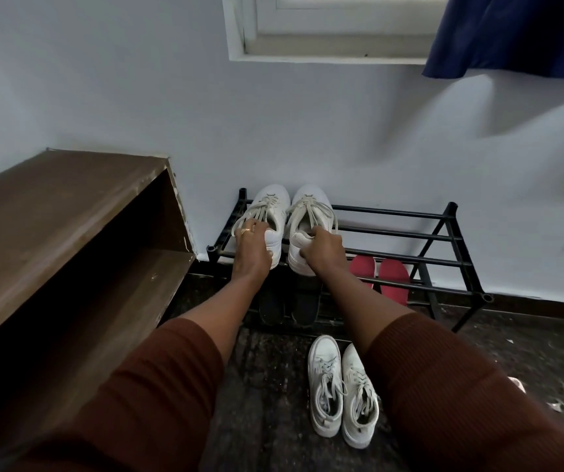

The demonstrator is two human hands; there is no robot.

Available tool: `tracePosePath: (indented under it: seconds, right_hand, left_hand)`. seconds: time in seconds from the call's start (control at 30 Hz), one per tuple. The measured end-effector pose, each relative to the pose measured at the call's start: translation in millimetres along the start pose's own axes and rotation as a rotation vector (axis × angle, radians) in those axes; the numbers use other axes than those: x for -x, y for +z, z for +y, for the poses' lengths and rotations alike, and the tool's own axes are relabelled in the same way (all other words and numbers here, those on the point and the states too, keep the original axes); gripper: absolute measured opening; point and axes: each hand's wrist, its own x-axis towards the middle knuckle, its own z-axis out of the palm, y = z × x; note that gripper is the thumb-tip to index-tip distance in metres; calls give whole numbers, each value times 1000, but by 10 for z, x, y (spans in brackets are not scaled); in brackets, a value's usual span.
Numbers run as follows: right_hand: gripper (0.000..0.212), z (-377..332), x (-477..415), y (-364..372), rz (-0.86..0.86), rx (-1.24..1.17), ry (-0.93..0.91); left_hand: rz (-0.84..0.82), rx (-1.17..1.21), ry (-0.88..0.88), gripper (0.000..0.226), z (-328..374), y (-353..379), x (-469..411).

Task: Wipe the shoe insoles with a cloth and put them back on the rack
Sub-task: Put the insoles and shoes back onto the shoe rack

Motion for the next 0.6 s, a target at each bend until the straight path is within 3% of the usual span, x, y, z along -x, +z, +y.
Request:
tracePosePath:
  seconds: [0.13, 0.3, 0.43, 0.6]
  right_hand:
    - [53, 137, 243, -67, 28, -12, -102]
    - [50, 621, 797, -84, 113, -96, -73]
    - [44, 1211, 1231, 105, 108, -61, 67]
    - [37, 1938, 1647, 465, -1, 53, 241]
  left_hand:
    - [81, 34, -21, 70, 86, 48, 321]
    - [80, 95, -43, 58, 208, 357, 1015]
    - [-14, 191, -117, 59, 310, 851, 1716]
    - [-274, 168, -254, 57, 229, 1287, 2403]
